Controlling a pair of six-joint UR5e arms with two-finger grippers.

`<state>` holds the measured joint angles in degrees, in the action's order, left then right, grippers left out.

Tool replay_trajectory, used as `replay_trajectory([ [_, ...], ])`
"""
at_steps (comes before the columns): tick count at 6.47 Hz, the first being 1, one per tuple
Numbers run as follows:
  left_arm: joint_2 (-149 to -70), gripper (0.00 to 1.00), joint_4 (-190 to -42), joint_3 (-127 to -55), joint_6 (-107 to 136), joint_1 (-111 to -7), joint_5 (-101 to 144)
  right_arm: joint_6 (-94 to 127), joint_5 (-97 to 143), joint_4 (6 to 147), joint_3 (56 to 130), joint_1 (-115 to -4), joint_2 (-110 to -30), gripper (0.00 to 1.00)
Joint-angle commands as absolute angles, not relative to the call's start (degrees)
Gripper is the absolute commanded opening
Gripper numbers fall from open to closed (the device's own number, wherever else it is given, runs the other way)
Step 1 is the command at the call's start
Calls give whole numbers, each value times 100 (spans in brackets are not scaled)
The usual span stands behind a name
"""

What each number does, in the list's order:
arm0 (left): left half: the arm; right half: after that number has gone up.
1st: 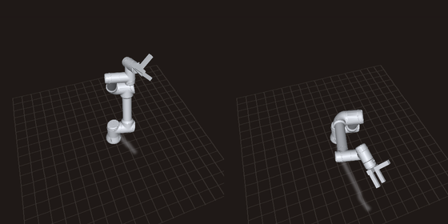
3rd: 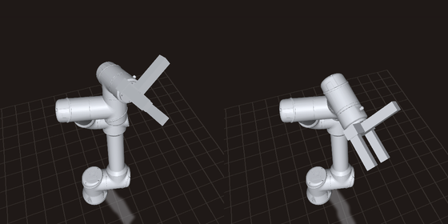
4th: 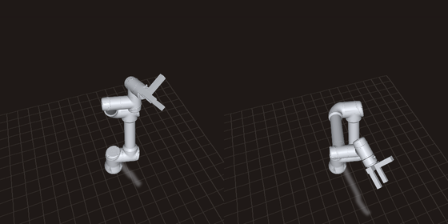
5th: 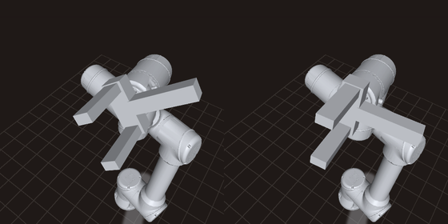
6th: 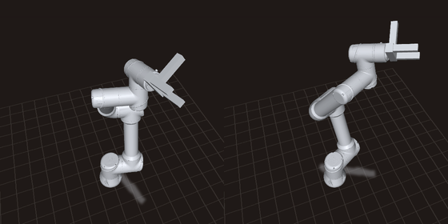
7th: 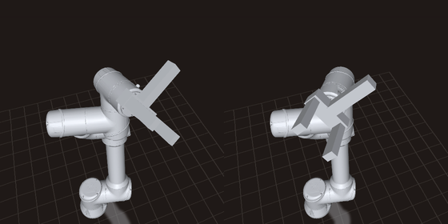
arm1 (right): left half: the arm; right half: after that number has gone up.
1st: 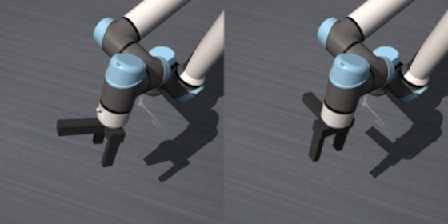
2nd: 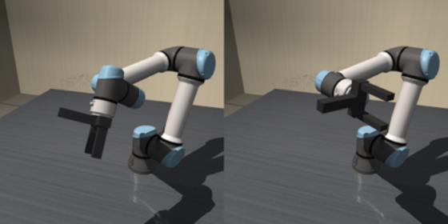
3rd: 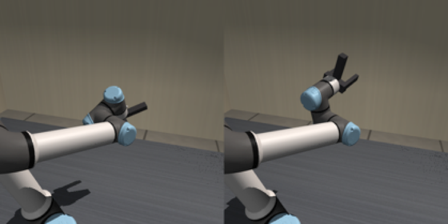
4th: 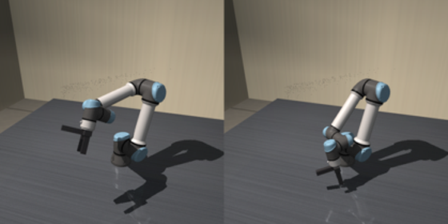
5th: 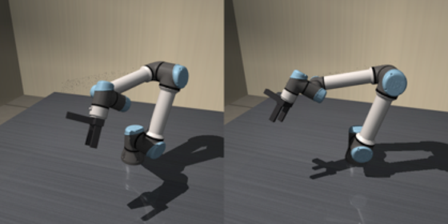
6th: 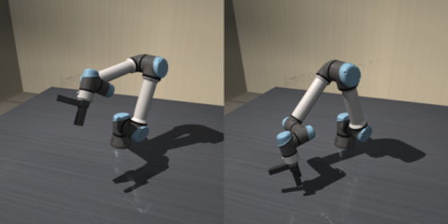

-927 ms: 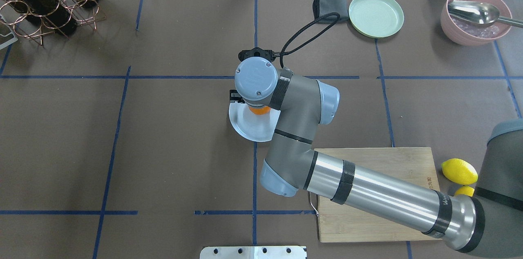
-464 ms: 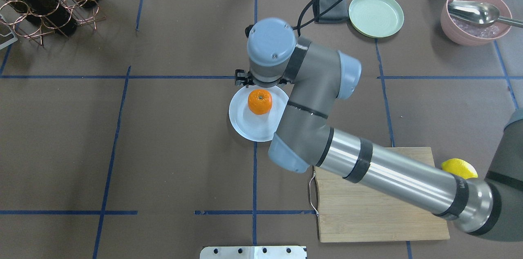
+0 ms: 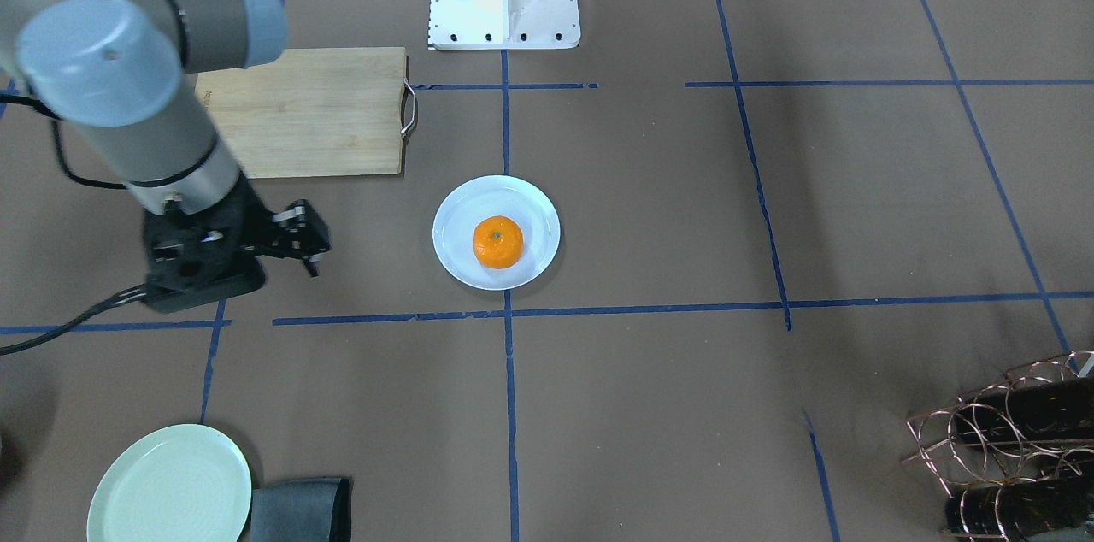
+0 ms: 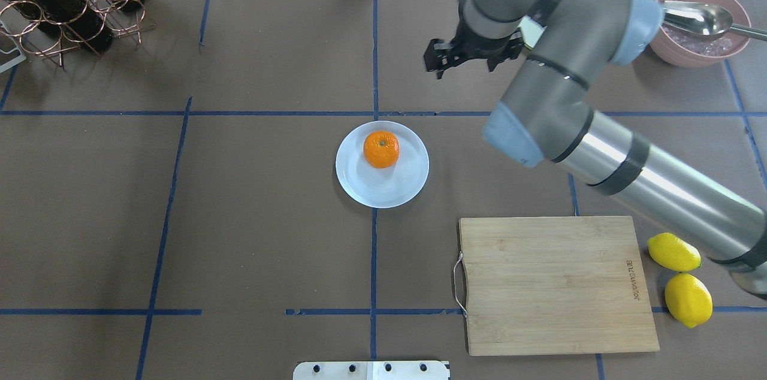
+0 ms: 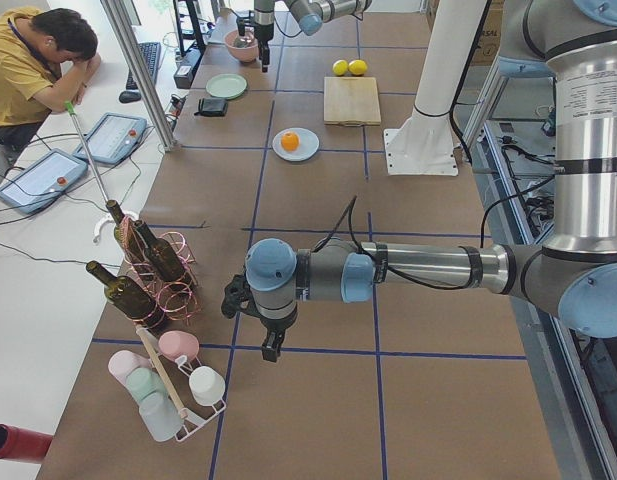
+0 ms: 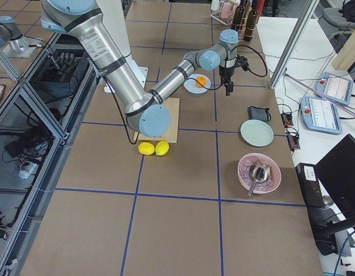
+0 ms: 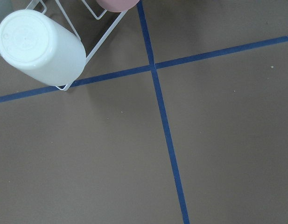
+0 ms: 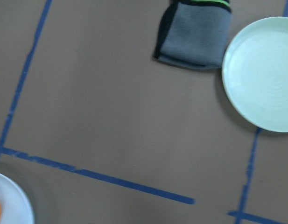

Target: Pick orange to plate

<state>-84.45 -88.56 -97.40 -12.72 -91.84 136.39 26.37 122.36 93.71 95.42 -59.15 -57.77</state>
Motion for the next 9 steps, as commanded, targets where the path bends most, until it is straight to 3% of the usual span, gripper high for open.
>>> replay_trajectory([
  [1,-8446,100,-8851,-9747,-821,-9185,13641,292,12986,9413,9554,-7253,-6859,100],
  [3,-8446,100,-8885,-9756,-852,-9185,13649,-437,13192,9764,9615,-8118,-7651,100],
  [6,-8429,100,-8895,-9773,-870,-9185,13649,-580,13122,9694,9606,-8507,-9137,100],
  [9,-8446,100,-8903,-9817,-870,-9185,13641,-563,13122,9694,9633,-8543,-9387,100],
])
